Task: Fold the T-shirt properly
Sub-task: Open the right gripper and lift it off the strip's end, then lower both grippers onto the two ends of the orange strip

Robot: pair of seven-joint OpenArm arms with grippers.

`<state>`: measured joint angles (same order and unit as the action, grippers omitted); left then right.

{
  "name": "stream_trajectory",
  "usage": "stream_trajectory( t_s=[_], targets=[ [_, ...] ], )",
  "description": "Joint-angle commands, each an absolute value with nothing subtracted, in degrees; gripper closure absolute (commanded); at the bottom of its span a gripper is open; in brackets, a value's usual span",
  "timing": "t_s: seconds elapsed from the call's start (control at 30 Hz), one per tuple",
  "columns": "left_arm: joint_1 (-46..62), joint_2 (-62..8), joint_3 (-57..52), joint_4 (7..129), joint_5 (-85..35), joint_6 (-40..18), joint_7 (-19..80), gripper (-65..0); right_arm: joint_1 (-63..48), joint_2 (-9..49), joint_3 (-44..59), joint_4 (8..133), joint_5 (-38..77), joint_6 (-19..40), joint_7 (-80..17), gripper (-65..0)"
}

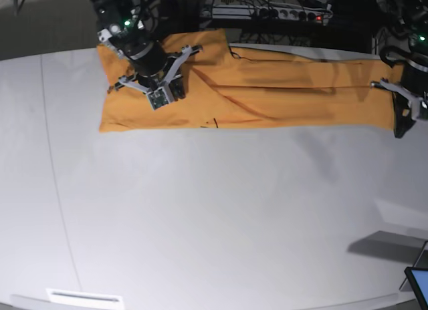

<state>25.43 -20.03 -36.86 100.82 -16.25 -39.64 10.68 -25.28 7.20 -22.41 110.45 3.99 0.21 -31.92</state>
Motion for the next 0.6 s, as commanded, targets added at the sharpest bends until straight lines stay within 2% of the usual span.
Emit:
stream_trajectory(
  t_s=[0.0, 0.1, 0.27, 0.43, 0.57],
  targets=[
    [26.0, -20.9, -36.1, 100.2, -16.4, -40.0, 5.8, 0.0, -24.8, 6.7, -21.8, 111.5, 2.5, -0.4, -29.8, -6.1],
    [27.3, -21.0, -34.7, 94.3, -14.8, -39.9, -2.3, 0.0, -25.0, 6.1, -21.8, 111.5, 0.9, -0.4, -29.5, -6.1],
    [26.9, -21.0, -34.5, 83.1, -14.6, -39.7, -10.3, 0.0, -24.9, 6.5, -21.8, 111.5, 0.7, -0.7, -27.4, -6.1],
    [27.1, -20.8, -34.7, 77.2, -14.5, -39.6, -19.9, 0.0, -25.7, 7.9, -21.0, 109.8, 0.7, -7.4, -22.7, -6.2],
    [26.9, -21.1, -34.4, 75.0, -14.4, -39.6, -21.1, 0.0, -25.7, 8.9, -20.8, 108.4, 0.7, -8.1, -21.8, -6.2]
  ],
)
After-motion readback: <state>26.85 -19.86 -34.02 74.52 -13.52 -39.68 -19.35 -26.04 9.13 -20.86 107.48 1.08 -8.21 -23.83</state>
